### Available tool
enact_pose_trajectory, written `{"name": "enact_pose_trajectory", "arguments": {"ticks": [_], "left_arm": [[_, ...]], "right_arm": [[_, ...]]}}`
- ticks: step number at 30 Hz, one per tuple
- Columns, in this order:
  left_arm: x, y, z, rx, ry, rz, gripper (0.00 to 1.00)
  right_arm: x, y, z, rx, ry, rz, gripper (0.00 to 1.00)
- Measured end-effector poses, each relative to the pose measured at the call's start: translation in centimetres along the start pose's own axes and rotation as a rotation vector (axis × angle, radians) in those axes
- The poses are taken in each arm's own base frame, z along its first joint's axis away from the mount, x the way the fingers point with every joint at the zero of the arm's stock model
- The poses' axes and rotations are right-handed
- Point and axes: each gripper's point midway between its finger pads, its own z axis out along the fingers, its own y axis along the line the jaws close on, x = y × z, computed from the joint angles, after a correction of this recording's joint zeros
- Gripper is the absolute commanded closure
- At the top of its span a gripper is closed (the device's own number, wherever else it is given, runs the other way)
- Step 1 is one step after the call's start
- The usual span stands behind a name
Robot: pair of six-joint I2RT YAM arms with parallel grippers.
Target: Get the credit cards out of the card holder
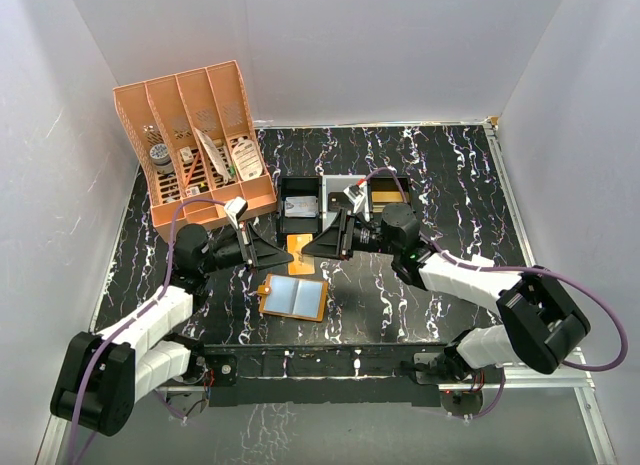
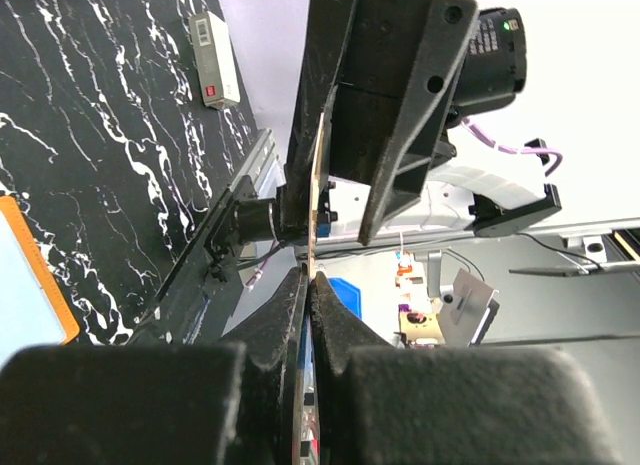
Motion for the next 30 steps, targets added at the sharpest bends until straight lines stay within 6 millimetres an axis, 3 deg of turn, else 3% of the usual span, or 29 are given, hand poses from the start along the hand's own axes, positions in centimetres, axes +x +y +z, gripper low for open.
{"name": "enact_pose_trajectory", "arguments": {"ticks": [9,15,18,23,26,28,30], "left_arm": [[0.0,-1.5,0.0,0.059,0.015,0.025,1.00],[0.0,-2.3,-0.1,0.099,0.008,0.034,1.00],[0.0,-2.2,-0.1,0.094,0.010,0.053,0.93],[-0.5,-1.7,0.2,0.035,0.033,0.098,1.00],[-0.8,-2.0,0.2,0.032,0.031,0.132,1.00],[-0.9,-2.1,0.3,0.040,0.030,0.142,1.00],[-1.0,-2.3,0.4,0.052,0.028,0.145,1.00]], "right_arm": [[0.3,1.1,-0.6,-0.036,0.028,0.009,1.00],[0.2,1.9,-0.6,-0.063,0.028,0.024,1.00],[0.1,1.9,-0.6,-0.067,0.027,0.030,1.00],[-0.2,1.2,-0.4,-0.033,0.019,0.013,1.00],[-0.6,1.3,-0.3,-0.023,0.017,-0.010,0.81],[-0.6,1.5,-0.2,-0.027,0.024,-0.021,0.76],[-0.5,1.7,-0.3,-0.039,0.035,-0.023,0.79]]}}
